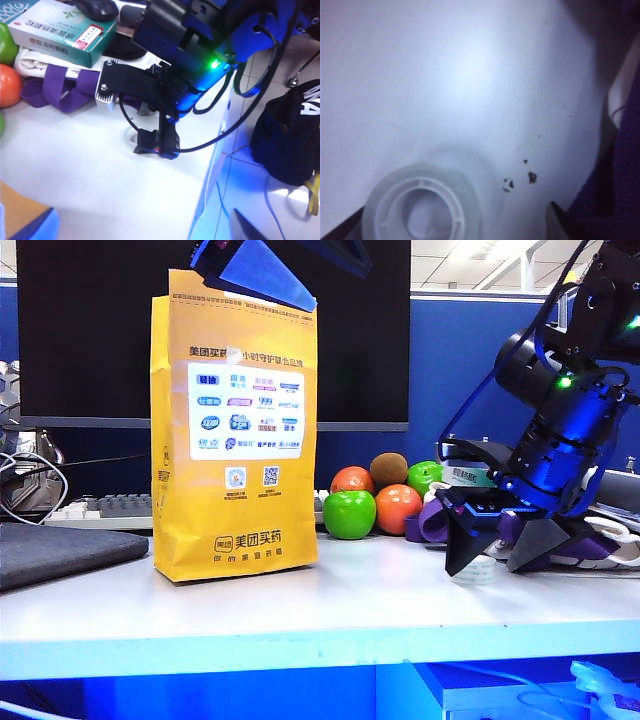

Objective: Pick up the transparent tape and throw it into the yellow paper bag.

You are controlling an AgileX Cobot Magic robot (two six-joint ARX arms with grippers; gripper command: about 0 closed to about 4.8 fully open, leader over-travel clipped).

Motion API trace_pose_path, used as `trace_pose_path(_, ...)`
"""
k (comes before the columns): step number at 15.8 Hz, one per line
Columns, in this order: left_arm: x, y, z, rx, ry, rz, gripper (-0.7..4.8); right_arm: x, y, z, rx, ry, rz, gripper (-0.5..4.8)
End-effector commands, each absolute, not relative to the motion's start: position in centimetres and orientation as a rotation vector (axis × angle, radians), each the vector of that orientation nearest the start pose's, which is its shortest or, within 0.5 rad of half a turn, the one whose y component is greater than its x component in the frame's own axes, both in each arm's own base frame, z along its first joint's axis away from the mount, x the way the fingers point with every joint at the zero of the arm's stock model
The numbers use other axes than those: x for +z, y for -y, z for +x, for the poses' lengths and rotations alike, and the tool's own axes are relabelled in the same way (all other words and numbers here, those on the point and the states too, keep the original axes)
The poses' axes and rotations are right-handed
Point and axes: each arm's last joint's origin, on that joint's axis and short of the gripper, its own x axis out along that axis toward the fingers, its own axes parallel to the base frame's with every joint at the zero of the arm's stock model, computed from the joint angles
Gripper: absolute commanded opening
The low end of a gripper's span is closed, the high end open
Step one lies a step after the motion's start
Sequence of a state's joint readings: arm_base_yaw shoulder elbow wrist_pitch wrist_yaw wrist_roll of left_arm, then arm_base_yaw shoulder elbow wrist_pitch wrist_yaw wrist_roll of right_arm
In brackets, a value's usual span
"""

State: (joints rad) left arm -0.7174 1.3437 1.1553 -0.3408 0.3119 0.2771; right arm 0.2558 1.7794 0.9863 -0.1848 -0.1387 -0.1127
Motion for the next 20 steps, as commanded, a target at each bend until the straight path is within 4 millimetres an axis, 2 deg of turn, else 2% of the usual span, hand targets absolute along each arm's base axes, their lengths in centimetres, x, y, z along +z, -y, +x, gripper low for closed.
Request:
trace_pose_path(1,32.7,20.1,21.6,-1.081,-0.393,0.35,4.79,13.2,-8.6,31.9,0.394,-1.117,-0.148,4.04)
trace_pose_path(2,32.7,20.1,21.6,-1.081,-0.393,0.35,4.79,13.2,-8.6,31.9,0.398,-1.116,-0.156,3.46)
trace_pose_path(3,32.7,20.1,21.6,-1.081,-0.393,0.35,4.79,13.2,-8.6,31.9,0.4,-1.115,-0.158,2.56)
trace_pose_path(4,32.7,20.1,21.6,-1.081,-0.393,0.35,4.79,13.3,-8.6,31.9,0.401,-1.114,-0.159,2.26)
trace_pose_path(7,32.7,20.1,21.6,-1.077,-0.401,0.336,4.79,13.4,-8.6,32.1,0.408,-1.098,-0.168,2.15)
trace_pose_path(8,32.7,20.1,21.6,-1.076,-0.399,0.337,4.79,14.2,-8.8,32.7,0.418,-1.076,-0.182,2.15)
trace_pose_path(10,32.9,20.1,21.7,-1.06,-0.392,0.341,4.79,18.1,-9.3,34.7,0.432,-1.017,-0.198,2.15)
trace_pose_path(12,33.8,20.0,21.8,-1.012,-0.369,0.351,4.79,23.4,-9.8,36.4,0.462,-0.942,-0.192,2.15)
trace_pose_path(13,34.6,19.9,21.9,-0.981,-0.345,0.367,4.79,26.6,-10.1,37.0,0.495,-0.871,-0.174,2.15)
trace_pose_path(14,35.5,19.7,21.8,-0.954,-0.333,0.39,4.79,29.0,-10.2,37.2,0.506,-0.816,-0.169,2.15)
trace_pose_path(16,37.7,19.0,21.8,-0.781,-0.312,0.468,4.79,33.5,-10.2,37.0,0.54,-0.724,-0.153,2.15)
trace_pose_path(17,38.9,18.5,21.7,-0.669,-0.289,0.507,4.79,35.1,-10.3,36.6,0.576,-0.693,-0.135,2.15)
trace_pose_path(19,40.7,17.4,21.5,-0.502,-0.244,0.536,4.79,37.3,-10.4,35.8,0.658,-0.657,-0.099,2.15)
trace_pose_path(20,41.9,16.1,21.7,-0.404,-0.223,0.529,4.79,38.7,-10.6,34.9,0.739,-0.624,-0.051,2.15)
